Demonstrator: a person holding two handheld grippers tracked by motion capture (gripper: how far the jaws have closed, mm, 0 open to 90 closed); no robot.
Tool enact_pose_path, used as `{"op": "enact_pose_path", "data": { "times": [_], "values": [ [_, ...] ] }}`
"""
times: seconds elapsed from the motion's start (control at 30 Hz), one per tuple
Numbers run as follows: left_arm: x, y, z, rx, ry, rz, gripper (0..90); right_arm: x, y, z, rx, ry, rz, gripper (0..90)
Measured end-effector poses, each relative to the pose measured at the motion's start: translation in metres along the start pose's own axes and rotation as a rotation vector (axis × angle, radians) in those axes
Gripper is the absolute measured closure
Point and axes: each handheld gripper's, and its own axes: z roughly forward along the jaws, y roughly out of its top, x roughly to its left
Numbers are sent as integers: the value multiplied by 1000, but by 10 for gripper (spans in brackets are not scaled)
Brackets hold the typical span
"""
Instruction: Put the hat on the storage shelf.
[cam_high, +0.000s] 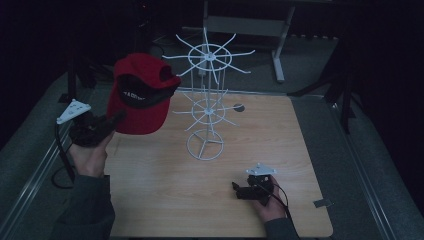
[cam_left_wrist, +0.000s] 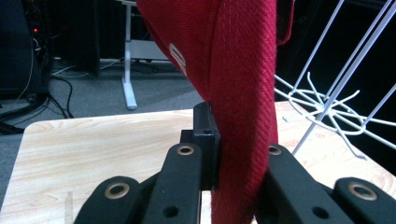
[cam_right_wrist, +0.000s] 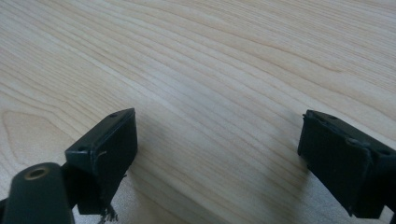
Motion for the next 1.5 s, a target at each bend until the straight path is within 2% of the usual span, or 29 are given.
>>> {"op": "enact_pose_path", "data": {
  "times": [0.67,1.23,1.5],
  "values": [
    [-3,22,2,-31,5,12,854,0,0,0,1,1,2,117],
    [-3,27,10,-63,-6,-24,854,0,0,0,1,1,2,117],
    [-2,34,13,-71,-1,-24,854,0,0,0,1,1,2,117]
  ]
}}
